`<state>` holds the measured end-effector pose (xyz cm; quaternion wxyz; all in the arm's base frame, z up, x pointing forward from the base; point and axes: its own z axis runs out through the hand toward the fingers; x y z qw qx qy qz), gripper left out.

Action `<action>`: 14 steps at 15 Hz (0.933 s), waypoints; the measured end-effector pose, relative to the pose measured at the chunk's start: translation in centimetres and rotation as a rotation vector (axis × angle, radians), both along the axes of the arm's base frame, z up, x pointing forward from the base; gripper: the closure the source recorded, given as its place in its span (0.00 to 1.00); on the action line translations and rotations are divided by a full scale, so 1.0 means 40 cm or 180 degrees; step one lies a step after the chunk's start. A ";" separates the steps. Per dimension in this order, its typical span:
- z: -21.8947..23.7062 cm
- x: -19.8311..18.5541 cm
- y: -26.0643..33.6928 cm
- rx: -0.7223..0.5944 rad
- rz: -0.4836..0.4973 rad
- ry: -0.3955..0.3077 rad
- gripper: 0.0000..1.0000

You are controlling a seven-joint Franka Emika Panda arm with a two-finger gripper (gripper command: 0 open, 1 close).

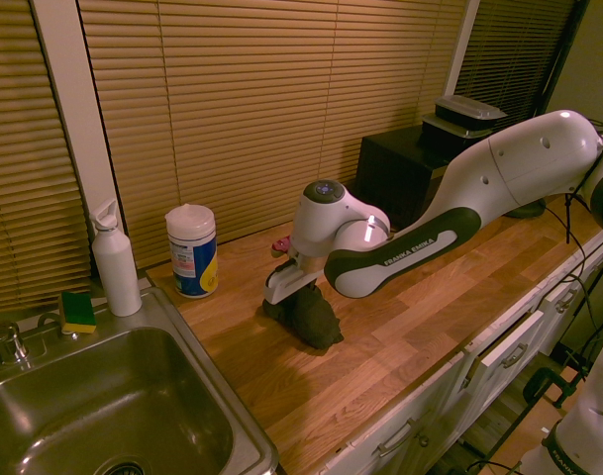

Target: Clear the spill

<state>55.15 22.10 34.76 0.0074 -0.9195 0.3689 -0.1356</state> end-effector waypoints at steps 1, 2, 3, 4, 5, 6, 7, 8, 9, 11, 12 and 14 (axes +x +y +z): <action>0.004 0.008 -0.019 0.0015 -0.0029 0.0014 1.00; 0.006 0.016 -0.040 0.0030 -0.0070 0.0025 1.00; 0.007 0.023 -0.061 0.0034 -0.0111 0.0028 1.00; 0.007 0.030 -0.082 0.0036 -0.0147 0.0031 1.00; 0.007 0.035 -0.098 0.0042 -0.0176 0.0036 1.00; 0.006 0.038 -0.108 0.0044 -0.0200 0.0038 1.00; 0.005 0.039 -0.115 0.0052 -0.0220 0.0039 1.00; 0.004 0.039 -0.123 0.0063 -0.0241 0.0037 1.00; 0.003 0.037 -0.134 0.0079 -0.0267 0.0029 1.00; 0.003 0.035 -0.171 0.0084 -0.0338 0.0013 1.00; 0.004 0.031 -0.197 0.0082 -0.0384 0.0002 1.00; 0.008 0.021 -0.246 0.0075 -0.0468 -0.0008 1.00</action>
